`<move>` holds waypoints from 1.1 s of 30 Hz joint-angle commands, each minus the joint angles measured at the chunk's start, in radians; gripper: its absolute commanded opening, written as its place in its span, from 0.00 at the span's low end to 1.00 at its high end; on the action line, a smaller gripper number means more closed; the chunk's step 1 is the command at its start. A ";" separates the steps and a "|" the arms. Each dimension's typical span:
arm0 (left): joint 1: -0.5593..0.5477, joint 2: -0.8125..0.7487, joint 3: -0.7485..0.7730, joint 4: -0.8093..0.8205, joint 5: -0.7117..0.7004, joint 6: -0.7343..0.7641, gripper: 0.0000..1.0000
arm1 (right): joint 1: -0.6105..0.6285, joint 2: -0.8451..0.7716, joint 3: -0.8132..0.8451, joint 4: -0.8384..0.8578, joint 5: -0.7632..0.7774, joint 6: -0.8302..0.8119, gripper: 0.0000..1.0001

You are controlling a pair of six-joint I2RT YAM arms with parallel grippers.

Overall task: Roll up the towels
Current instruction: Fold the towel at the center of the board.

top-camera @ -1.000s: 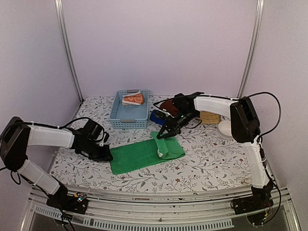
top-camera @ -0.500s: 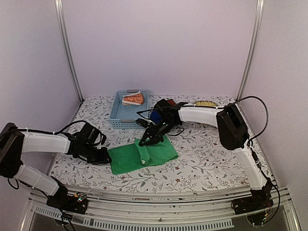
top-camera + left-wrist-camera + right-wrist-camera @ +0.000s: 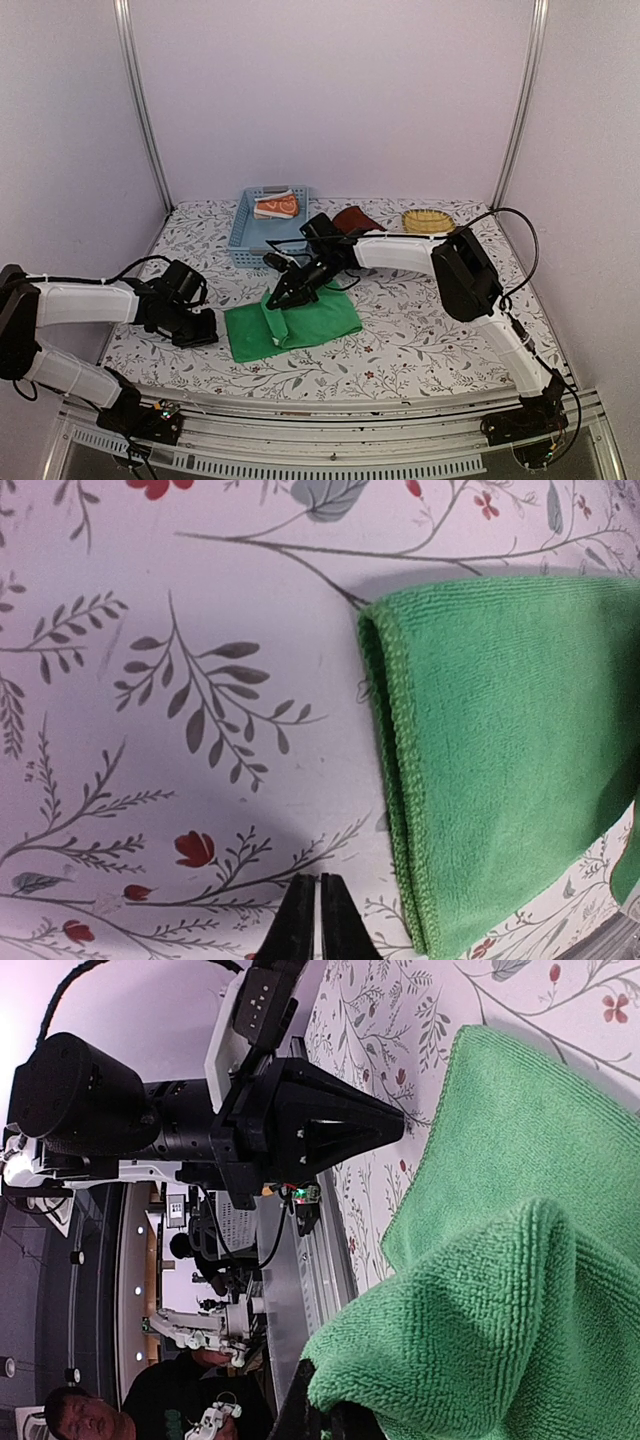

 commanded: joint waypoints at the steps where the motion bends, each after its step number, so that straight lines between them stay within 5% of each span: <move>1: -0.006 -0.008 -0.042 0.027 0.035 -0.027 0.05 | 0.036 0.043 0.054 0.096 0.001 0.072 0.01; 18: -0.007 0.036 -0.110 0.159 0.110 -0.027 0.01 | 0.067 0.122 0.075 0.355 0.029 0.253 0.01; 33: -0.007 0.046 -0.119 0.169 0.107 -0.024 0.00 | 0.089 0.148 0.093 0.411 0.043 0.282 0.01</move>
